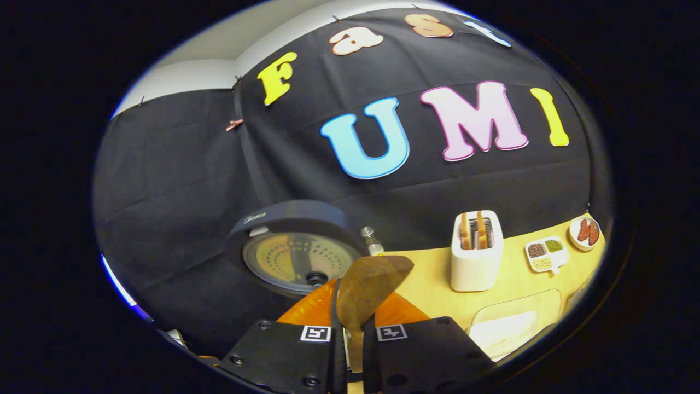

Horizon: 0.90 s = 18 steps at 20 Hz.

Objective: Close the left gripper, press the button to open the rice cooker; take a wooden spoon from the chopstick holder with the right hand, scoop a spoonful of rice and pour it into the rice cooker, then put the wooden spoon back into the chopstick holder.

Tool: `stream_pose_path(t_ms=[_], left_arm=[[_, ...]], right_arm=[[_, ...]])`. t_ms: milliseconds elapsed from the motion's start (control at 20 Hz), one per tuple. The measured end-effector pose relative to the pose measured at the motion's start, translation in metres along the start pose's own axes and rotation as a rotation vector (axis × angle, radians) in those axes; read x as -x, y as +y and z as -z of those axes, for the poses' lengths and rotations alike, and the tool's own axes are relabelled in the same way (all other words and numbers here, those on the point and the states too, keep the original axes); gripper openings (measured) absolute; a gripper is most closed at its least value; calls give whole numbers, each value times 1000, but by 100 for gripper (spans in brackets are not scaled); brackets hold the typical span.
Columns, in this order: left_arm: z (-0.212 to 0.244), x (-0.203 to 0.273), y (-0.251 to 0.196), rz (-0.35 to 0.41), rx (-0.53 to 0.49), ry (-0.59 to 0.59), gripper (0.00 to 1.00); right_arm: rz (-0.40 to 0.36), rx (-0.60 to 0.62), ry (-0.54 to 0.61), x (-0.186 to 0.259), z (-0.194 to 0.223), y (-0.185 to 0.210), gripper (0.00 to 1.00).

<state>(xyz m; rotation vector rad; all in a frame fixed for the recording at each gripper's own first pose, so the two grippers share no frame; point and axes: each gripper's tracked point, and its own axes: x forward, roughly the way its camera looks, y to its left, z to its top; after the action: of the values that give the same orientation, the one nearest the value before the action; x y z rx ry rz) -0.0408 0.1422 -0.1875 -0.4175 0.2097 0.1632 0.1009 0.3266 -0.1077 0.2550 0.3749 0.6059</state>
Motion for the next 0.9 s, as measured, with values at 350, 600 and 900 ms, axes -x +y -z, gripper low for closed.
stream_pose_path(t_ms=[350, 600, 900], left_arm=[[-3, -26, -54, 84, -90, 15, 96], [-7, -43, -109, 93, -126, 2, 96], [-4, -62, -176, 126, -153, 5, 95]], right_arm=[[176, -73, -79, 69, -52, -118, 15], [307, -106, -111, 114, -70, -214, 15], [454, -118, -130, 173, -80, -326, 15]])
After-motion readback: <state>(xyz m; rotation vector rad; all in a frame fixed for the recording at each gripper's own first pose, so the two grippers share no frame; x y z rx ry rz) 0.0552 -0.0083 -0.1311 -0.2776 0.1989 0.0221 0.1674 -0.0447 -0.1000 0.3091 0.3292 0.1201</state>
